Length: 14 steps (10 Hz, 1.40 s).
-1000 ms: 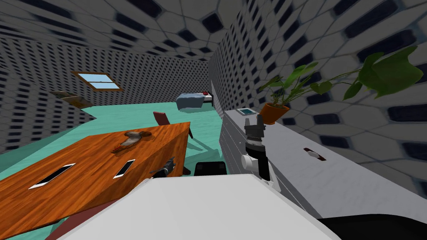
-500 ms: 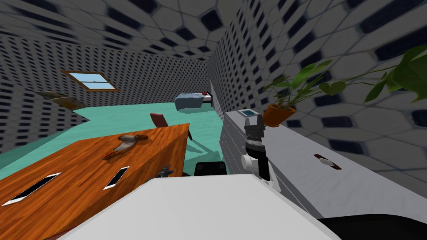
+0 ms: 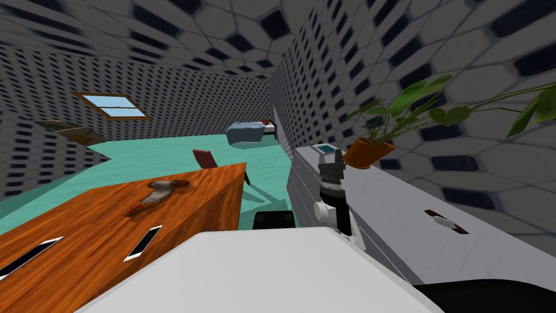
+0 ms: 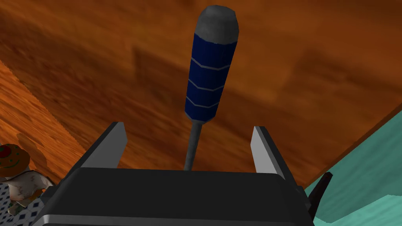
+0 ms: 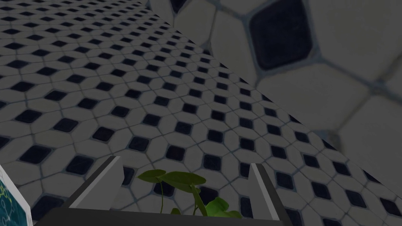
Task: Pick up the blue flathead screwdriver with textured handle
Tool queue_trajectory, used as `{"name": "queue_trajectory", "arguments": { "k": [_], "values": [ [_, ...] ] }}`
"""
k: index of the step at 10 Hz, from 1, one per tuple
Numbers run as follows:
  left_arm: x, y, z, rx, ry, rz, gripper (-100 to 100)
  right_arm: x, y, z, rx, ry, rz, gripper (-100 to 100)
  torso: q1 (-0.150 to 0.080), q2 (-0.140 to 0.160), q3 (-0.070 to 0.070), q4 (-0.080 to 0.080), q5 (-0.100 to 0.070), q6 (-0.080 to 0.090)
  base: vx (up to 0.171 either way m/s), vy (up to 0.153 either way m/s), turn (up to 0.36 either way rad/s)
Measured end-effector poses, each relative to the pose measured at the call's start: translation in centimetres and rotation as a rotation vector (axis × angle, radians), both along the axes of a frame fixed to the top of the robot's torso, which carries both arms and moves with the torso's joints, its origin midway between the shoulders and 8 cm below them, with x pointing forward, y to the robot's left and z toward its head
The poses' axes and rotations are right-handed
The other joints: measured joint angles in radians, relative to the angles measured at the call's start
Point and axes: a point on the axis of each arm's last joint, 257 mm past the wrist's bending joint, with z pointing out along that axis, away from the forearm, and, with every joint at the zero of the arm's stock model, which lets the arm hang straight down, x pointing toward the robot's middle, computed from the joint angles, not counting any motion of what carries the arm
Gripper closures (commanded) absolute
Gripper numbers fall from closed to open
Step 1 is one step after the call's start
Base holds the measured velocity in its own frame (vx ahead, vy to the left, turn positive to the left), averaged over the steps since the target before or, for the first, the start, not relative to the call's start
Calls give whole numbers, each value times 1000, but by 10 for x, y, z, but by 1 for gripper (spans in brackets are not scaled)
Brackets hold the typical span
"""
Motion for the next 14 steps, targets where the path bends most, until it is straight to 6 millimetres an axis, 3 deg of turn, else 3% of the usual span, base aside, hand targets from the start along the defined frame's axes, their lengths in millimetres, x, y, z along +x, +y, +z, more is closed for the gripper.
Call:
{"name": "queue_trajectory", "arguments": {
  "k": [1,2,14],
  "values": [
    [-2,0,0,0,4,6,0,0,0,0,0,0,0,0,-1,2,1,0,0,0,8,4,0],
    [-2,0,0,0,3,5,-100,0,0,0,0,0,0,0,-3,5,3,1,-1,0,-35,5,-157],
    [1,24,-19,0,-4,194,-100,0,0,0,0,0,0,0,-3,12,7,3,0,0,-81,5,-170]
  ]
}}
